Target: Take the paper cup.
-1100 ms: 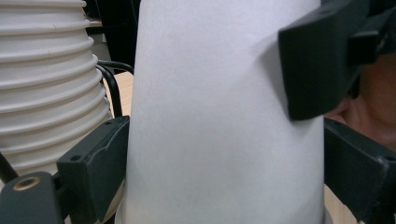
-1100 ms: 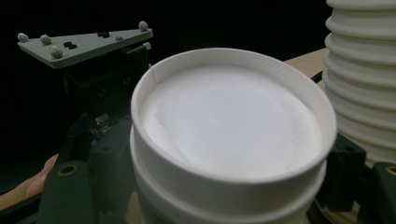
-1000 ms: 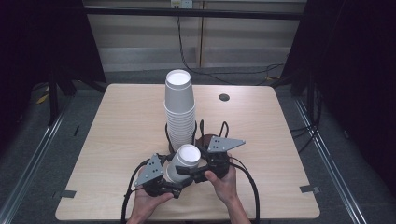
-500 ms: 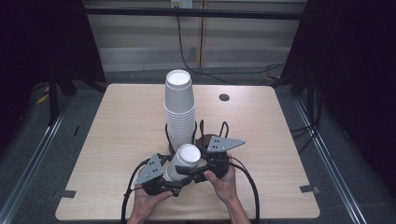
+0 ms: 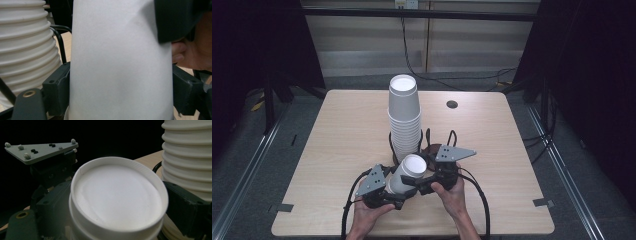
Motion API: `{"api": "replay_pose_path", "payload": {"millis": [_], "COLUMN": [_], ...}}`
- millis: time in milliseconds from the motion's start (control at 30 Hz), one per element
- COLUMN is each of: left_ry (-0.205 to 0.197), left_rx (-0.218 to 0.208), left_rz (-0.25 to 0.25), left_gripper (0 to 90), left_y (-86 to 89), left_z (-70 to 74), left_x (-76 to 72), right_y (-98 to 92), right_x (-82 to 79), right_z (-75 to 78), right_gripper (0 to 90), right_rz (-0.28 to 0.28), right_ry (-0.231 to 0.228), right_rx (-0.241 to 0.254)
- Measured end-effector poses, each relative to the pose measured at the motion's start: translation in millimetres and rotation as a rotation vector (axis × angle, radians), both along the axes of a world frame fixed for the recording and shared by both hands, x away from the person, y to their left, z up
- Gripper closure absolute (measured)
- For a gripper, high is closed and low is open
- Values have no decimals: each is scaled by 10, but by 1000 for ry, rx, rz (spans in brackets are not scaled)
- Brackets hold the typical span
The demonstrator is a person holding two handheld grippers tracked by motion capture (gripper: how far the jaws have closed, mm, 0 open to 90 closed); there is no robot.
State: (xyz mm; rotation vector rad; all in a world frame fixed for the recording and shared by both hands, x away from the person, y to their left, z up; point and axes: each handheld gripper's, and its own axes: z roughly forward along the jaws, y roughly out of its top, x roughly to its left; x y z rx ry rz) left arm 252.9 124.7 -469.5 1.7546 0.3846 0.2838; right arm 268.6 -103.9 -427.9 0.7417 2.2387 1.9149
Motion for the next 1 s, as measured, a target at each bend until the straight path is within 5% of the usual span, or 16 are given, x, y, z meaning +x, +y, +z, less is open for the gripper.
{"api": "replay_pose_path", "payload": {"millis": [567,900,1000], "left_ry": [41,31,35], "left_rx": [48,154,152], "left_rz": [25,14,6], "left_gripper": [182,181,181], "left_y": [166,215,239], "left_z": [-7,62,85], "left_x": [79,94,90], "right_y": [-96,-105,-106], "right_x": [0,-4,-20], "right_z": [22,10,7], "right_gripper": [127,127,127], "right_rz": [0,15,32], "right_ry": [6,5,10], "right_rx": [17,-15,-27]}}
